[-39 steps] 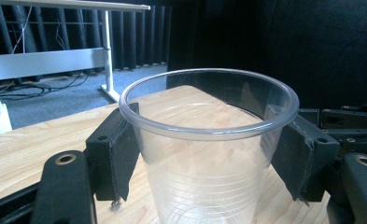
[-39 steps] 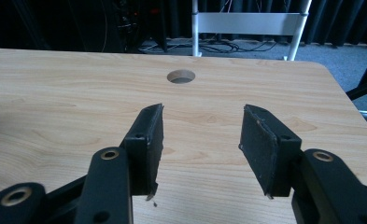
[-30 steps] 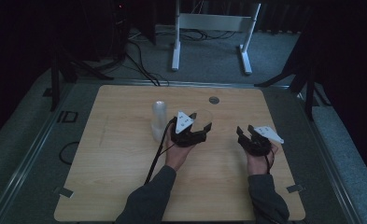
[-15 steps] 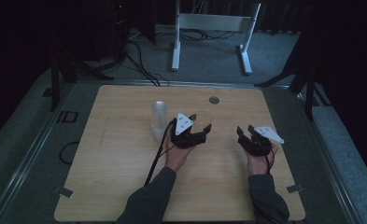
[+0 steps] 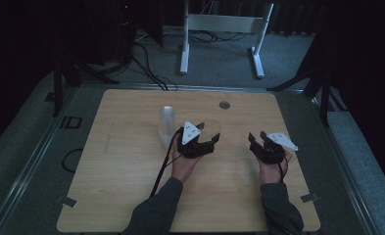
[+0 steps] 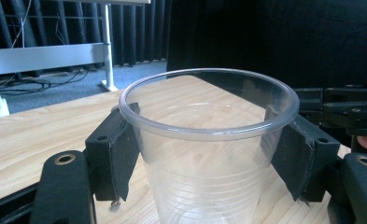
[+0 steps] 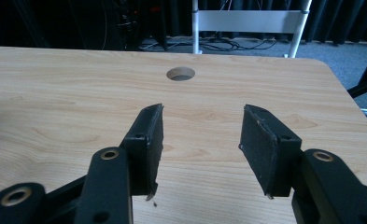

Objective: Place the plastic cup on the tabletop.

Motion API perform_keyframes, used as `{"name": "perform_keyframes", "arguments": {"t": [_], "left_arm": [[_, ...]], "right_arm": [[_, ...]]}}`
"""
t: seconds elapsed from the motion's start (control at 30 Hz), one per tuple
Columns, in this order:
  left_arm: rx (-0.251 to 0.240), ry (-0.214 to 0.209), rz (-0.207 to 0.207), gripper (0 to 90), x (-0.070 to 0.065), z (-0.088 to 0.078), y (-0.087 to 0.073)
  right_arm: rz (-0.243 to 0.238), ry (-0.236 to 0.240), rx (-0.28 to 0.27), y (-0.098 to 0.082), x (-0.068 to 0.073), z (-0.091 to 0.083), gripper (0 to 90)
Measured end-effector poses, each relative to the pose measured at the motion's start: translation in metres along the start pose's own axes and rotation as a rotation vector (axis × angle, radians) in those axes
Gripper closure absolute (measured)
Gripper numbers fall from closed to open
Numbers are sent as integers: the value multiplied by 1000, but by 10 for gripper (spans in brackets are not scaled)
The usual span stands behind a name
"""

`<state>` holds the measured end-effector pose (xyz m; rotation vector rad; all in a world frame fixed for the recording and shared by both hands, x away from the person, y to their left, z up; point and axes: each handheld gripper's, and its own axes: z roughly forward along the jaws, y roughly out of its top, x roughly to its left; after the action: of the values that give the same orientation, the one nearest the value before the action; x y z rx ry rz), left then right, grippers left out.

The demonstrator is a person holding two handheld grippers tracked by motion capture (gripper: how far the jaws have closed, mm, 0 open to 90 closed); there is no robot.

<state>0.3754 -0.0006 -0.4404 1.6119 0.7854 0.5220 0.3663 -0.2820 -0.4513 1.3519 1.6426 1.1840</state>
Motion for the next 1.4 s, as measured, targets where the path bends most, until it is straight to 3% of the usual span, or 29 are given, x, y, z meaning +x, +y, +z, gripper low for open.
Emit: {"name": "perform_keyframes", "arguments": {"t": [1.4], "left_arm": [[57,18,-12,291,7,-4,-25]], "right_arm": [[1,0,2,0,0,0,488]]}}
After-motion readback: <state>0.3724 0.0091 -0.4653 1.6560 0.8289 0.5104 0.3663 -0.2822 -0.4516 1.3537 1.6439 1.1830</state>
